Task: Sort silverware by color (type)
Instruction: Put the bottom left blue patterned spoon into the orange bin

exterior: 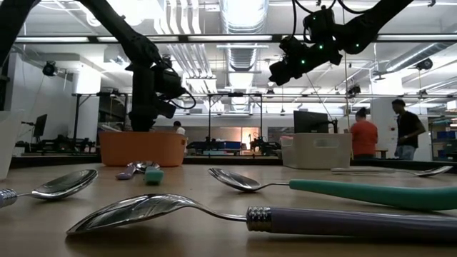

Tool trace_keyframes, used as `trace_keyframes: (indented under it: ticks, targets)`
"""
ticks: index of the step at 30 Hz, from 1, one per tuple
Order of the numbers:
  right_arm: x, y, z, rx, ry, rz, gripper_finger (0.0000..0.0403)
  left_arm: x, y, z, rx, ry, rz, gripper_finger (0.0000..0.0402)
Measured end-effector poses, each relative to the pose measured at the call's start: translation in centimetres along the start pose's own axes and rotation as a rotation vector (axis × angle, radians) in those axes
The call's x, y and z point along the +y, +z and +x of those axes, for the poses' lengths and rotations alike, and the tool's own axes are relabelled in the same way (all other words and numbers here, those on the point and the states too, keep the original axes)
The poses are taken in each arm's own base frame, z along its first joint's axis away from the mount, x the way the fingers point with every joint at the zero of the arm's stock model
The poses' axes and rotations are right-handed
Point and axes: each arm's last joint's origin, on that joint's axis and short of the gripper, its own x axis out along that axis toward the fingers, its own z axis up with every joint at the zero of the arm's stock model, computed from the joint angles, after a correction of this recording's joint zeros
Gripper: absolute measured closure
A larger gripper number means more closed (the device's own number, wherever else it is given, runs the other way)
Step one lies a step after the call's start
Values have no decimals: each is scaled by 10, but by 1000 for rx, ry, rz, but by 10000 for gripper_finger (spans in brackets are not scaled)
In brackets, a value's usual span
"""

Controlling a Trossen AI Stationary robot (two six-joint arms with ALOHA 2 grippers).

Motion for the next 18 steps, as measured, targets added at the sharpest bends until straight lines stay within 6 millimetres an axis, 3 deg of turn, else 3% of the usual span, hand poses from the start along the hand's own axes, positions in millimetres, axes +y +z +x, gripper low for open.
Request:
trace_keyframes:
  ticks: [18]
  targets:
    - [-1,0,0,-1,-3,-4,235,0,3,18,36,-49,1,378]
